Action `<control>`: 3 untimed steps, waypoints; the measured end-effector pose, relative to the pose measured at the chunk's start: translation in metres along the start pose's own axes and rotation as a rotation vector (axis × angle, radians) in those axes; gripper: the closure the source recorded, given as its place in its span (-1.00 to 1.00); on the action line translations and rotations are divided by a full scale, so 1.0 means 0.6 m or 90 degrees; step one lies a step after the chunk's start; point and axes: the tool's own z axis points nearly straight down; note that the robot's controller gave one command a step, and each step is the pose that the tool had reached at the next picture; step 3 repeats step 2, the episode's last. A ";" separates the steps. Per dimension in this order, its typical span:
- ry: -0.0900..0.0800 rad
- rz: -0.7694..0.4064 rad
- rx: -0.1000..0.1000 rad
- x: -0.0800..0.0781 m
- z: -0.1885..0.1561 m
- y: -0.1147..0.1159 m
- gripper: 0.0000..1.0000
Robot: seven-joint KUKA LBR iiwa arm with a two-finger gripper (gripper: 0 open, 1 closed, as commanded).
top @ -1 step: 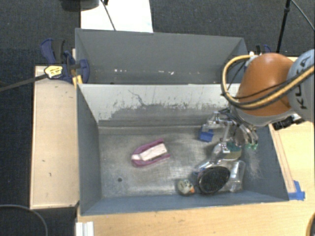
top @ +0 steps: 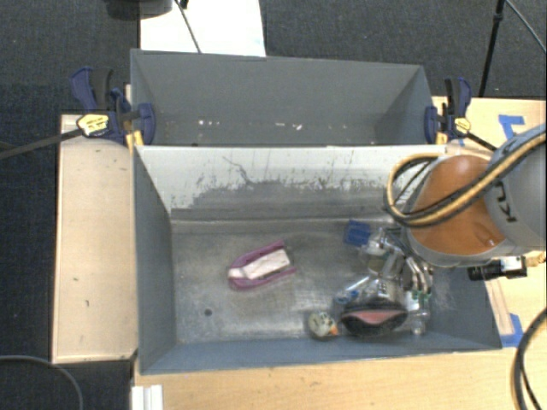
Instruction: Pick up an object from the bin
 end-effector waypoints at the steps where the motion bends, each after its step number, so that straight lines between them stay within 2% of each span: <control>1: 0.022 -0.005 0.003 0.015 0.006 -0.001 1.00; 2: 0.024 0.021 0.004 0.014 -0.247 0.055 1.00; 3: 0.024 0.021 0.004 0.014 -0.247 0.055 1.00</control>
Offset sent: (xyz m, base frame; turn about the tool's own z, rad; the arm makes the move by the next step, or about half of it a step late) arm 0.0000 0.0000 0.0000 0.0000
